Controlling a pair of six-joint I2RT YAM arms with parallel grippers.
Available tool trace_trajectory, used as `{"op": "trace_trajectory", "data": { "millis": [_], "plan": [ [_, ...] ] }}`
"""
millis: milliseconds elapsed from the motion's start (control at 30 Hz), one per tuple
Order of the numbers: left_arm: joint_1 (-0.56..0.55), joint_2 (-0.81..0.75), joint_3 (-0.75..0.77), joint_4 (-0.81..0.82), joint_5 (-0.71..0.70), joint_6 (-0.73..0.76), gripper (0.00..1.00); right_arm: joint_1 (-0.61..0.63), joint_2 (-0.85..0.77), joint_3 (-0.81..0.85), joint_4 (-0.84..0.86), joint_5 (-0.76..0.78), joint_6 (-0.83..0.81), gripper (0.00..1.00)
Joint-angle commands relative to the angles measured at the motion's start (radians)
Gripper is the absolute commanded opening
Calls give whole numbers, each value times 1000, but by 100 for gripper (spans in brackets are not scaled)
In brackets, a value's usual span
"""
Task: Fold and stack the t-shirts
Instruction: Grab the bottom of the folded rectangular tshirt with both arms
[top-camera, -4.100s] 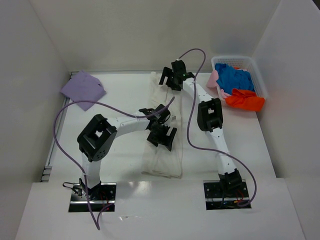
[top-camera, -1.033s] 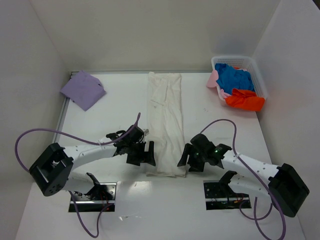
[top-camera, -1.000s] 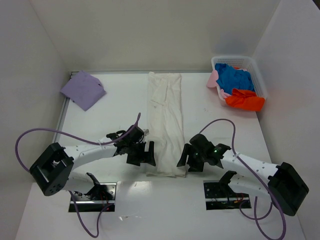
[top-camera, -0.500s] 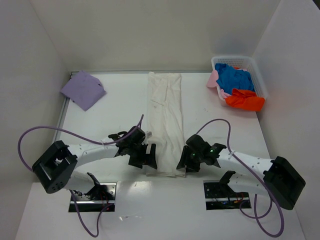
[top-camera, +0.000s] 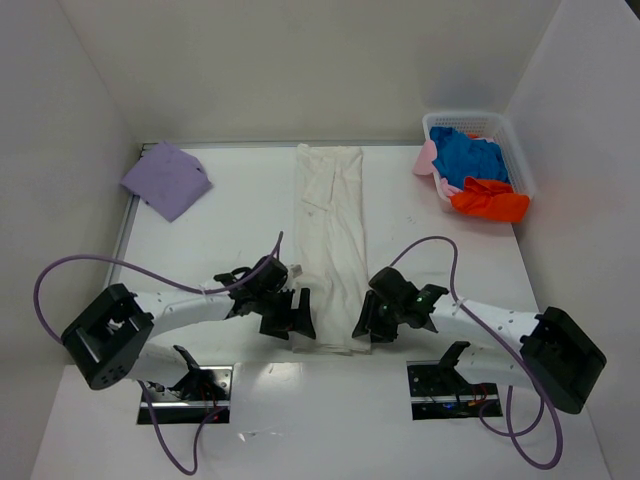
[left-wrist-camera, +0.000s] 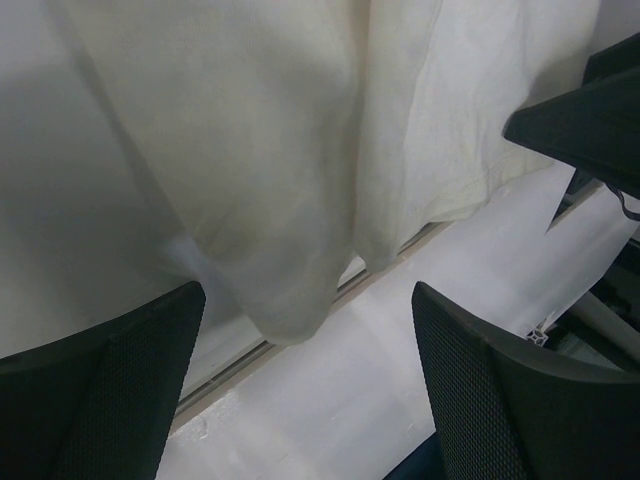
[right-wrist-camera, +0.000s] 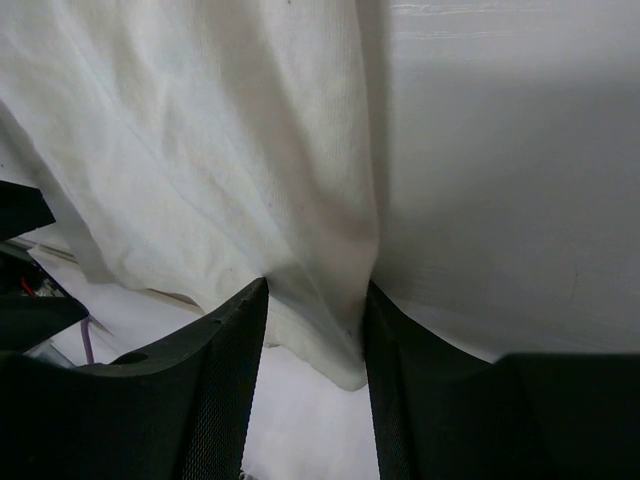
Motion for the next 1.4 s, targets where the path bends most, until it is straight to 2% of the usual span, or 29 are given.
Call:
{"op": "trace_trajectory", "data": {
  "millis": [0,100,200,467,700,800,967,1133,1267,1300,1367],
  "plan": [
    [-13,31,-27,6,-1,-10,93,10,18,45,38,23,9,48],
    [-13,43,-27,-17,-11,-10,93,10,27,45,38,34,9,47],
    [-13,43,-27,-27,-21,-23,87,10,27,45,38,34,9,47],
    [-13,-24,-76,-57,-71,-167,74,10,-2,45,38,43,18,47],
    [-13,-67,-132,-57,-120,-280,71,10,-11,35,47,52,18,47],
    [-13,-46,-122,-57,-147,-291,70,10,-21,26,47,52,27,46],
    [-13,9,-122,-33,-157,-320,57,10,-30,17,47,52,36,43],
    [-13,35,-145,-8,-145,-342,54,10,-41,-3,66,52,45,38],
    [-13,45,-145,-8,-157,-351,40,10,-19,-3,75,41,45,33],
    [-13,45,-145,-8,-157,-360,28,10,-19,-3,75,41,45,32],
    [-13,57,-145,-8,-157,-360,16,10,-10,-3,75,41,36,28]
  ]
}}
